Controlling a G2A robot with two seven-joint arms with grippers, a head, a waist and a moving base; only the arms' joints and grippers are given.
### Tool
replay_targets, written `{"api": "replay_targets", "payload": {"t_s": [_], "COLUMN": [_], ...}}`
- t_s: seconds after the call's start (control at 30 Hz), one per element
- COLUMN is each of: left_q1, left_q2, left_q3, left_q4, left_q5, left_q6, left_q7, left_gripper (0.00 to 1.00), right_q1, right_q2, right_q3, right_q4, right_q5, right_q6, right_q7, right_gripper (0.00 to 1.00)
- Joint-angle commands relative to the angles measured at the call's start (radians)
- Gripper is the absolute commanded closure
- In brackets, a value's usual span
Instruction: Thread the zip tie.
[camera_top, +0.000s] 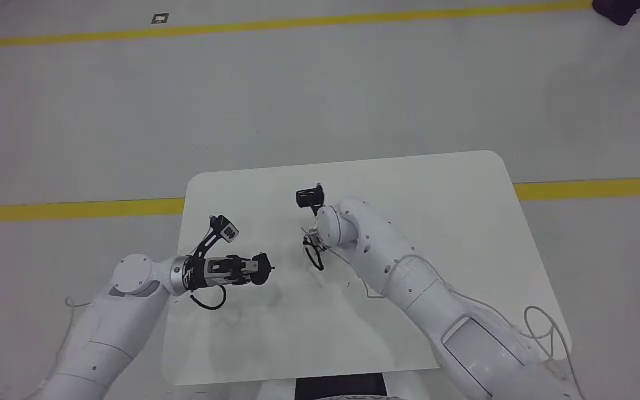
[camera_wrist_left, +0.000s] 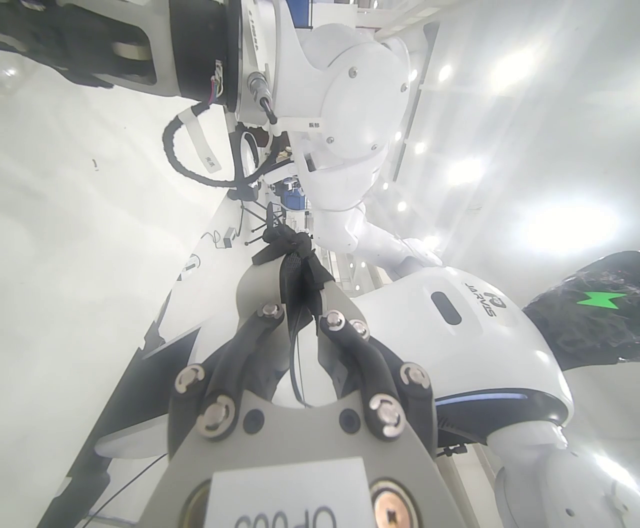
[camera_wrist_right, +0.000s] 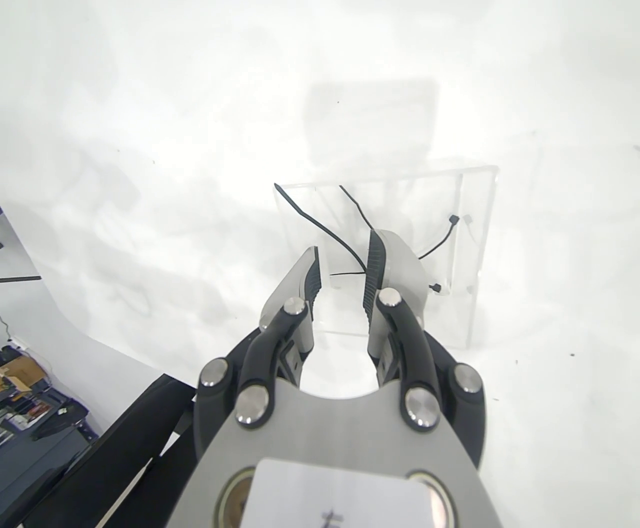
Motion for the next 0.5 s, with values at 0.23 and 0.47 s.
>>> {"api": "replay_targets", "payload": {"t_s": [0.23,0.47], "left_q1": [0.000,0.000], "left_q2": [0.000,0.000], "left_q3": [0.000,0.000], "left_q4": [0.000,0.000], "left_q5": [0.000,0.000], "left_q6": [0.000,0.000], "left_q7": [0.000,0.000], "left_gripper": [1.00,1.00], "right_q1": [0.006,0.014], "right_q2": [-0.007,-0.014], "right_q3": [-0.008,-0.015], "right_q4": [0.028,0.063], "right_q5": [0.017,0.025], "right_q6": [-0.020,-0.029], "right_q7": [-0.011,-0.031], "right_gripper": [0.81,0.88]}}
